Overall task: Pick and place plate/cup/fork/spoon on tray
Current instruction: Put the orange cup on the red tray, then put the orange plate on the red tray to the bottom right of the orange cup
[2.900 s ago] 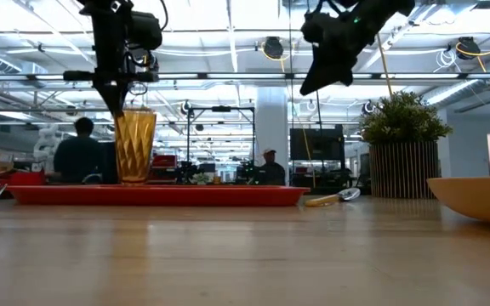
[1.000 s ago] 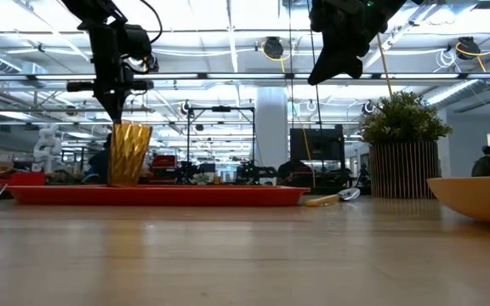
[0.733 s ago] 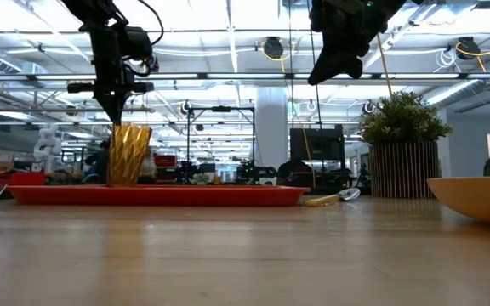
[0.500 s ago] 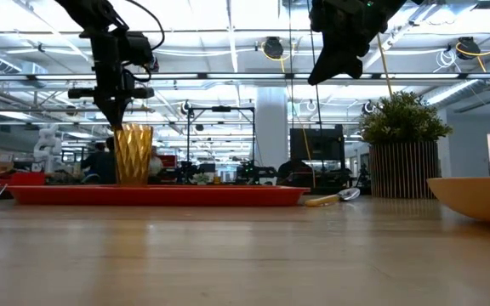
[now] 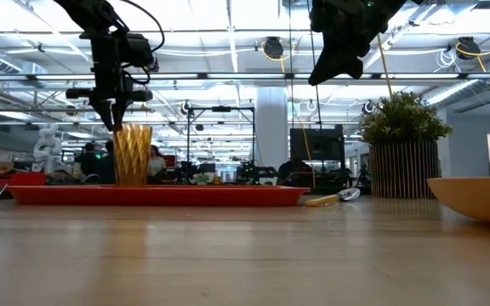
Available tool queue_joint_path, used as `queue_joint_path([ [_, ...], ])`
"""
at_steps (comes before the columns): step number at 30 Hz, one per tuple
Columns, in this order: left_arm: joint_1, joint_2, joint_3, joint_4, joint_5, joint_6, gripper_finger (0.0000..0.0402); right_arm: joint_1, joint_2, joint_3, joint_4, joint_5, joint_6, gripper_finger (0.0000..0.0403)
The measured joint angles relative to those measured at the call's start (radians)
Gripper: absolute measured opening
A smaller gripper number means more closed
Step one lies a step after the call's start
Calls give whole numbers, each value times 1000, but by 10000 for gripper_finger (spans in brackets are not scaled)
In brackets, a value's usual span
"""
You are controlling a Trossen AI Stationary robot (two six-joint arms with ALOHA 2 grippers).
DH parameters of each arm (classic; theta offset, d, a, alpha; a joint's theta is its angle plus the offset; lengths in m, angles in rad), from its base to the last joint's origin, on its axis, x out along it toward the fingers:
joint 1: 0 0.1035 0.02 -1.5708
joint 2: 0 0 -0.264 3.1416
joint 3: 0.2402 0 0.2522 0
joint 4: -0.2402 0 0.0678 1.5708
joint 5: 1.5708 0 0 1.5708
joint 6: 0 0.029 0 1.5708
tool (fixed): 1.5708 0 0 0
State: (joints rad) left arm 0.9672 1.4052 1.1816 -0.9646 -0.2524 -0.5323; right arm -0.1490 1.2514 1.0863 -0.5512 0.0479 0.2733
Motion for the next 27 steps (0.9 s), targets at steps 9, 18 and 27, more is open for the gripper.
queue_joint_path([
  [9, 0, 0, 0, 0, -19, -1, 81, 0, 0, 0, 0, 0, 0, 0],
  [18, 0, 0, 0, -1, -19, -24, 81, 0, 0, 0, 1, 0, 2, 0],
  [27, 0, -59, 0, -2, 9, -45, 83, 0, 0, 0, 1, -103, 69, 0],
])
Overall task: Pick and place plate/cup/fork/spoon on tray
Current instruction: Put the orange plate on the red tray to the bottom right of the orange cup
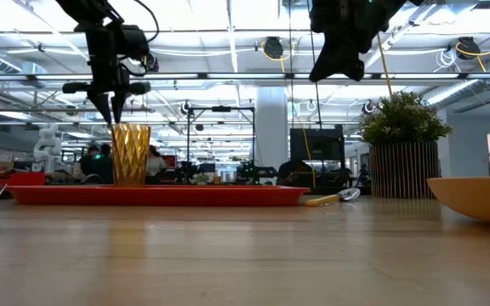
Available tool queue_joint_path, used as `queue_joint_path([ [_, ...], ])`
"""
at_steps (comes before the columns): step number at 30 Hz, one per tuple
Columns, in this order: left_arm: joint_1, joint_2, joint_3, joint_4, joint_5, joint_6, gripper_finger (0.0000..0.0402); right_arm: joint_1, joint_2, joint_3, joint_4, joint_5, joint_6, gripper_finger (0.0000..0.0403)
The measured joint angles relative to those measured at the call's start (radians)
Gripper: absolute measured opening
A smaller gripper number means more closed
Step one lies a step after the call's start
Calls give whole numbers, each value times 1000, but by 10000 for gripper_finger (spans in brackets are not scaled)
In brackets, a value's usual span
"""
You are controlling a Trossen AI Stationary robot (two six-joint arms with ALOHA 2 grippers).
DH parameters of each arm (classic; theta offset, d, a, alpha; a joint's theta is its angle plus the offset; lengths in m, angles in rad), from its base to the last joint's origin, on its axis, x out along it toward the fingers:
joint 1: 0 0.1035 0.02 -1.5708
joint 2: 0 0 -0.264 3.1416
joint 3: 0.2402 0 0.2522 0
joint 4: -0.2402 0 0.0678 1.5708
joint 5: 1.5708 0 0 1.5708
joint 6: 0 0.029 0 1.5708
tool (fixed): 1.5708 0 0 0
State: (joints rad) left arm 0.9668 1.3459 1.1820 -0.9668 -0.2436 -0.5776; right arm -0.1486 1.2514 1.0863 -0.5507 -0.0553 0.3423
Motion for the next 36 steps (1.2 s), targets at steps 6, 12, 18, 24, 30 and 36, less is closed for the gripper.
queue_joint_path([
  [6, 0, -67, 0, -2, 3, -26, 84, 0, 0, 0, 0, -2, 39, 0],
  [12, -3, -148, 1, -27, 41, -60, 84, 0, 0, 0, -4, -6, 59, 0],
  [18, -62, -269, 1, -26, 119, -87, 83, 0, 0, 0, -50, -96, 163, 0],
  [24, -192, -380, 1, -26, 196, -99, 79, 6, -10, 0, -209, -124, 320, 0],
  [30, -382, -420, 1, -25, 210, -151, 64, 65, -61, 0, -348, -128, 364, 4],
  [36, -558, -401, 2, 16, 207, -231, 46, 172, -119, 0, -491, -104, 504, 51],
])
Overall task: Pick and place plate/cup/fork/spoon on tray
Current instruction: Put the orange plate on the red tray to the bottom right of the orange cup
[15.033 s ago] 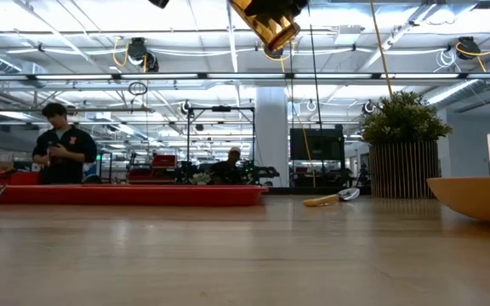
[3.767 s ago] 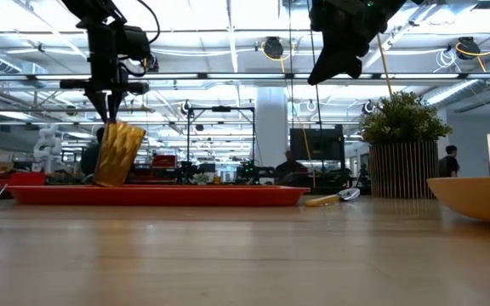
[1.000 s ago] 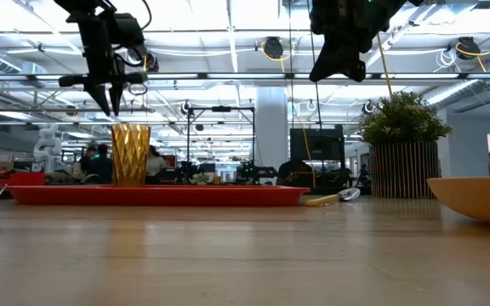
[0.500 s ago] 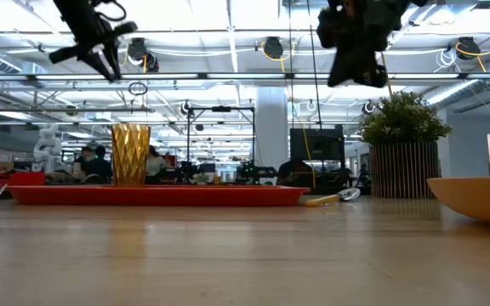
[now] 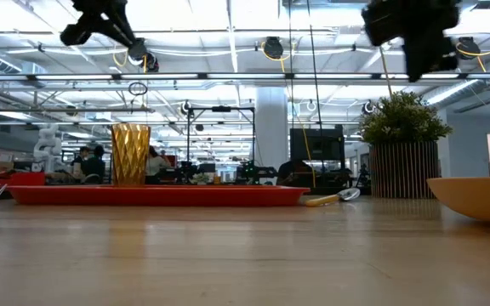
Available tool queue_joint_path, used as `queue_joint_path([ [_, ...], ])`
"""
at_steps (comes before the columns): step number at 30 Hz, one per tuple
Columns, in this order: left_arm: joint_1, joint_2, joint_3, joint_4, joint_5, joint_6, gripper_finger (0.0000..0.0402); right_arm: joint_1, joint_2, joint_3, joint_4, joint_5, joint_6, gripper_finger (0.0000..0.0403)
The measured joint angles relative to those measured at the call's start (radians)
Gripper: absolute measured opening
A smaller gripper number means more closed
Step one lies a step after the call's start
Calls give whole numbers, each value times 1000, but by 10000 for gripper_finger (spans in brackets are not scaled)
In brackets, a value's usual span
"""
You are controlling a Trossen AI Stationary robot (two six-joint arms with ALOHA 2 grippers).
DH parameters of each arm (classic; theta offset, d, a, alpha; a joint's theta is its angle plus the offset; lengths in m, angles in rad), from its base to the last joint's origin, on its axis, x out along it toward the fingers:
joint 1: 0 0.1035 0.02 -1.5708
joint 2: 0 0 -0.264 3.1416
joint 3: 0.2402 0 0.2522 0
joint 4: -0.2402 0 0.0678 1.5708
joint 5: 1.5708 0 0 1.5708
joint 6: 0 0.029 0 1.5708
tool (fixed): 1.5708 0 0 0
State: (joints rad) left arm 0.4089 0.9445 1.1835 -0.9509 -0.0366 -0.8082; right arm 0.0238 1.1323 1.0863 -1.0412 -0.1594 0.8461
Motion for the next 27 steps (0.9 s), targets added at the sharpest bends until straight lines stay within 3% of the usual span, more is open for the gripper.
queue_joint_path([
  [11, -209, 84, 0, 344, -28, -19, 31, 232, -21, 0, -200, 57, 190, 184],
  [19, -281, 142, 0, 385, -11, -26, 31, 323, -20, -76, -172, 138, 3, 255],
  [27, -344, 151, 0, 386, -8, -34, 31, 325, -19, -279, -20, 130, -132, 277],
])
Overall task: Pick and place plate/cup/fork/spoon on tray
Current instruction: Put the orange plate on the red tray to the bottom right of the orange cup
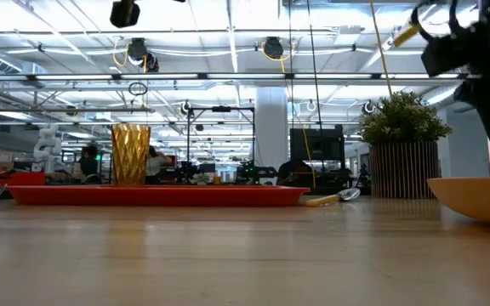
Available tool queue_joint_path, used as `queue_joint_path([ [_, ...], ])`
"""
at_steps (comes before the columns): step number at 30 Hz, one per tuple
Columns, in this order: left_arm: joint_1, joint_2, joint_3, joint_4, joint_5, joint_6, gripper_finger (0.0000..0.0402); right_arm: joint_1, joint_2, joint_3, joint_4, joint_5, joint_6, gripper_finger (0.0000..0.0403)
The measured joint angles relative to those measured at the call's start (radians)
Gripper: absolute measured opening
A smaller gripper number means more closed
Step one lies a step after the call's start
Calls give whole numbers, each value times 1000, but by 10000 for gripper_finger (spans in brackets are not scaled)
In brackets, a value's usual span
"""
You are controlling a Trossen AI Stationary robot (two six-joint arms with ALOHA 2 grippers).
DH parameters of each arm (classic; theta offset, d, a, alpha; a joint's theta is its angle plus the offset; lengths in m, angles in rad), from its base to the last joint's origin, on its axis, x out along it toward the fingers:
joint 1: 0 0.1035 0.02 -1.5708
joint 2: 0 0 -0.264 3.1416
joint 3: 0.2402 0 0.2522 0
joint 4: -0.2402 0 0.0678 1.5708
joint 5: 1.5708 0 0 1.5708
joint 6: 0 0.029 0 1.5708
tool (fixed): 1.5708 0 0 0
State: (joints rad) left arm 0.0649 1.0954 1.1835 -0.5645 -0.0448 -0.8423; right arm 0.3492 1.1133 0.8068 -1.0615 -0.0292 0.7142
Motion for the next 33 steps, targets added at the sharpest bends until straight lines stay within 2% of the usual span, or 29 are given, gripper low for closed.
queue_joint_path([
  [7, -55, 0, 0, 1, -9, -15, 31, 0, 0, -81, 63, -9, -104, 289],
  [13, -104, 13, 0, 13, -78, -51, 31, 0, 0, -138, 158, -29, -181, 288],
  [22, -143, 47, 0, 110, -136, -102, 30, 0, 0, -203, 231, -46, -220, 286],
  [33, -203, 95, 0, 126, -165, -157, 30, 0, -1, -254, 303, -50, -267, 285],
])
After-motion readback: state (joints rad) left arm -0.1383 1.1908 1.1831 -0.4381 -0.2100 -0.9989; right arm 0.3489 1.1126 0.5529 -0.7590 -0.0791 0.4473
